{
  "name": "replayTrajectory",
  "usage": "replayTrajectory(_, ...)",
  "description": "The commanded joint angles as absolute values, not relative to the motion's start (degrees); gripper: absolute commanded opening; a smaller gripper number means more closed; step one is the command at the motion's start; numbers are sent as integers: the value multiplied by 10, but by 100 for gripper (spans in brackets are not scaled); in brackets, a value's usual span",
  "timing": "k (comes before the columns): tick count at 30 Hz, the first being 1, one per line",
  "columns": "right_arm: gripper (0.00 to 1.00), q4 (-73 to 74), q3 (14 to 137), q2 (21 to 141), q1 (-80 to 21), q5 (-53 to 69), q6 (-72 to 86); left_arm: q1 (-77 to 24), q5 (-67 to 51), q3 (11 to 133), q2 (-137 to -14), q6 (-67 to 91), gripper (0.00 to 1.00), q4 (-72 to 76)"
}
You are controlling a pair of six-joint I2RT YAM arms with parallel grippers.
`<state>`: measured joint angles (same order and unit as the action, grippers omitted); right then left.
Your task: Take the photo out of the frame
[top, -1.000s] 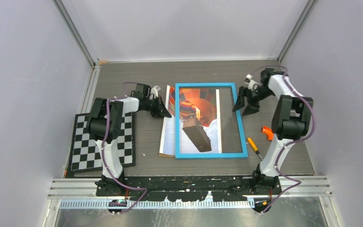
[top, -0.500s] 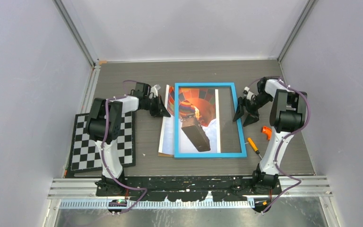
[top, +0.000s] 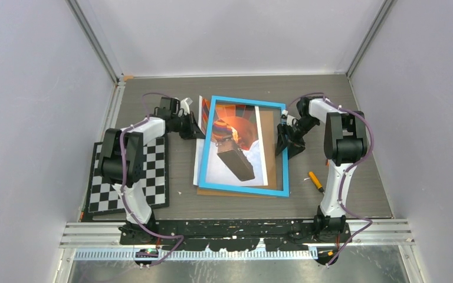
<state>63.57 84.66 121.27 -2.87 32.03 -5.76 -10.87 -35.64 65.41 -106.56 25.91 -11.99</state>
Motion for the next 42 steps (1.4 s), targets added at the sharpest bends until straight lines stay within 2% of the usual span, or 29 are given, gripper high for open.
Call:
replayTrajectory(1, 62, 620, 863, 1213, -33, 336, -48, -124, -363, 677, -1002, 226, 0, -162)
replayTrajectory(16, 61, 575, 831, 1201, -60, 337, -31, -93, -205, 799, -867, 80, 0, -334)
replayTrajectory(22, 61, 570, 837, 1206, -87, 335, -31, -83, -207, 888, -849, 34, 0, -349)
replayTrajectory(26, 62, 575, 841, 1209, -86, 327, -37, -96, -247, 958, -864, 12, 0, -389)
replayTrajectory(33, 66, 595, 843, 1200, -68, 325, -45, -168, -411, 1047, -890, 35, 0, -418)
replayTrajectory(42, 70, 611, 845, 1160, -13, 361, -51, -196, -548, 1019, -920, 257, 0, -247)
